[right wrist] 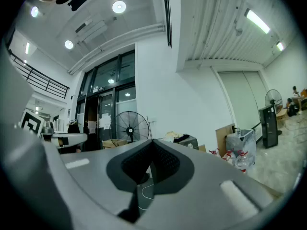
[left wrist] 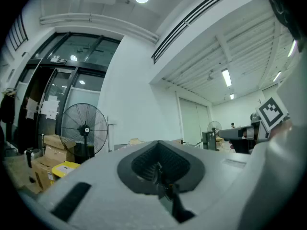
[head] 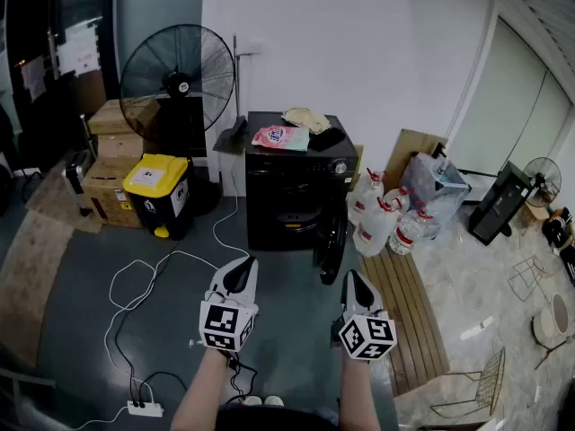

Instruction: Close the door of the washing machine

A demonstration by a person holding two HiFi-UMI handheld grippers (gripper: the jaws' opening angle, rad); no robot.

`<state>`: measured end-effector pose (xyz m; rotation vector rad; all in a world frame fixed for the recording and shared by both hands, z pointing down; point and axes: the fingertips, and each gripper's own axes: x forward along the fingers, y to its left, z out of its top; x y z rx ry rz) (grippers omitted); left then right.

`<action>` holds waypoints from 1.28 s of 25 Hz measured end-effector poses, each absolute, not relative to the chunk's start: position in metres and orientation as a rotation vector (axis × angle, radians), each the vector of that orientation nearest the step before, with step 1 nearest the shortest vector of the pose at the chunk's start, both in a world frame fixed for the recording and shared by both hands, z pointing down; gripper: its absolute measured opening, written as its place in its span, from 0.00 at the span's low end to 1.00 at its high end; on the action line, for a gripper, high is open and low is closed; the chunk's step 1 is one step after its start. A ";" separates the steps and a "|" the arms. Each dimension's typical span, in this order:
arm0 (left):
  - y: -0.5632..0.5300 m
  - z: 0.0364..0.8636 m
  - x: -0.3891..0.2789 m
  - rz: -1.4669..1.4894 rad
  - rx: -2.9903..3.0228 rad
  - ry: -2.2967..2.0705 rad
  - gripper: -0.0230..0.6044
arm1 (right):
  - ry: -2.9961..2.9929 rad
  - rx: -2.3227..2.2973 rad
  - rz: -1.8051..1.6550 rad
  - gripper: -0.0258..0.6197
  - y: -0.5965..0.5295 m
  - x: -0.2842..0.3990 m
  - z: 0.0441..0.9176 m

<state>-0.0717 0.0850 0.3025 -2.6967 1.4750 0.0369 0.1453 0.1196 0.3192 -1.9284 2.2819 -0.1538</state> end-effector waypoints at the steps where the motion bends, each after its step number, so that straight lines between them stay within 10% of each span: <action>1: 0.086 0.302 -0.071 0.036 -2.696 1.476 0.05 | 2.282 -1.925 -0.153 0.06 0.120 0.146 0.319; 22: 0.120 0.340 -0.050 -0.056 -2.803 1.433 0.05 | 2.259 -1.936 -0.256 0.06 0.152 0.156 0.346; 32: 0.120 0.346 -0.048 -0.005 -2.829 1.446 0.41 | 2.245 -1.928 -0.290 0.06 0.154 0.168 0.358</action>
